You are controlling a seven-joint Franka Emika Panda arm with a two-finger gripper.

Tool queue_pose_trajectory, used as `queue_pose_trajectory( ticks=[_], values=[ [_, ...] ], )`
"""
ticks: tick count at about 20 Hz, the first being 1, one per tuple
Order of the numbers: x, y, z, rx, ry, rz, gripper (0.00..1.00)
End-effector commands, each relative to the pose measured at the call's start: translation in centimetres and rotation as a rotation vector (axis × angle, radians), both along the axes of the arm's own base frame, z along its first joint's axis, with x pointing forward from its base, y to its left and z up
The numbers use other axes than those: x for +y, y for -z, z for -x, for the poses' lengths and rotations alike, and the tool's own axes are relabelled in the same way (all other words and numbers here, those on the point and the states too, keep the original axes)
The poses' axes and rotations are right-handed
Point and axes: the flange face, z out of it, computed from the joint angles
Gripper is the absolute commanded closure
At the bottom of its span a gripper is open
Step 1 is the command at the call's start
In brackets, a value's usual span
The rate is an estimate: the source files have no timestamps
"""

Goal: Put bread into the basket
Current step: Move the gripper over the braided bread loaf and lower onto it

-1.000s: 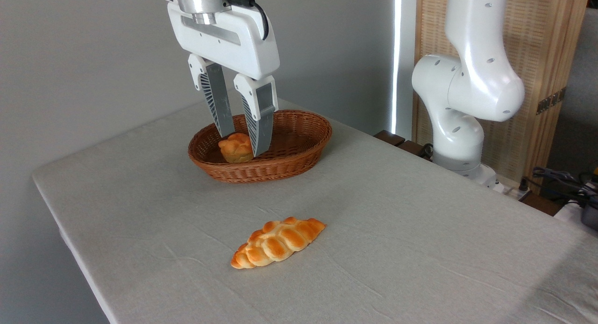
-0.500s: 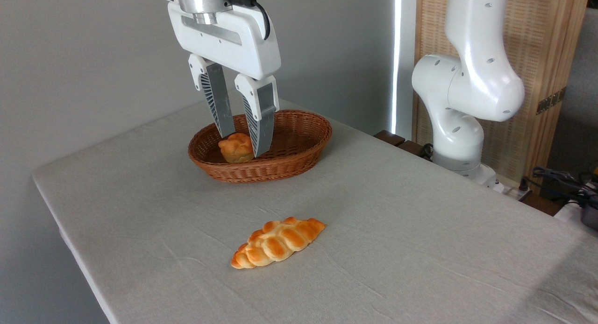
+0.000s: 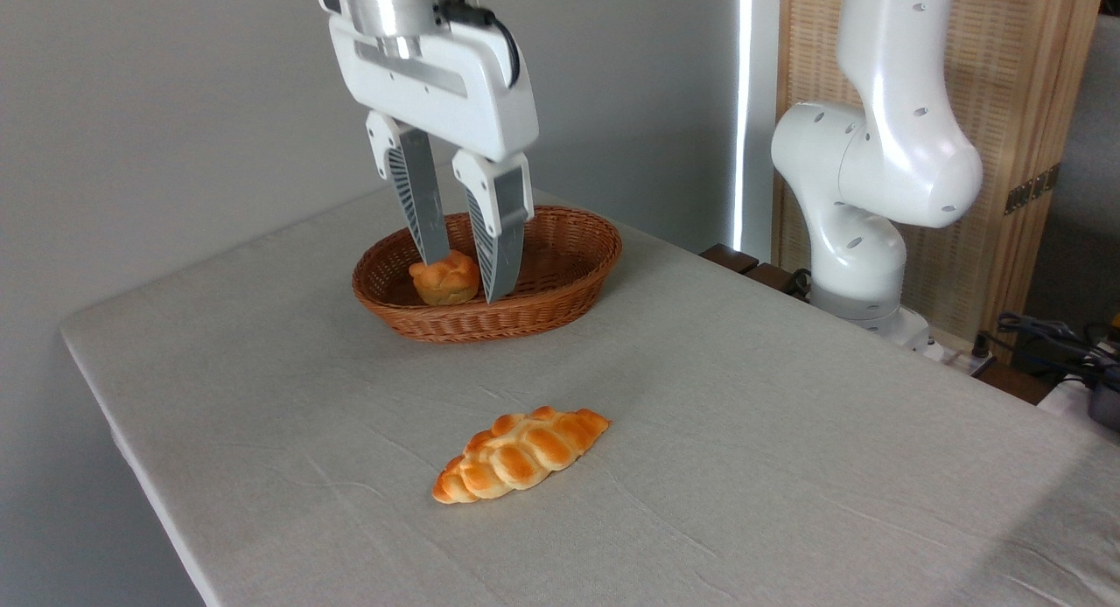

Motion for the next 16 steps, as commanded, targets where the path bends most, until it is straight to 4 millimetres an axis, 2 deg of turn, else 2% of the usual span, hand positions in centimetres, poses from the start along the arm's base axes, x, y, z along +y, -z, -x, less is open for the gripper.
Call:
queue_pose_trajectory(
  ticks=[1,5,9,11,16],
  values=[
    [0.3,3.3,3.0,-0.042,0.045,0.011,0.0],
    [0.0,7.5,3.6,-0.026,0.11,0.0,0.0],
    [0.0,13.1,3.9,-0.062,0.129,-0.005,0.0],
    [-0.6,14.0,3.9,-0.058,0.146,-0.005,0.0],
    [-0.4,15.1,3.5,-0.052,0.191,-0.008,0.0]
  ],
)
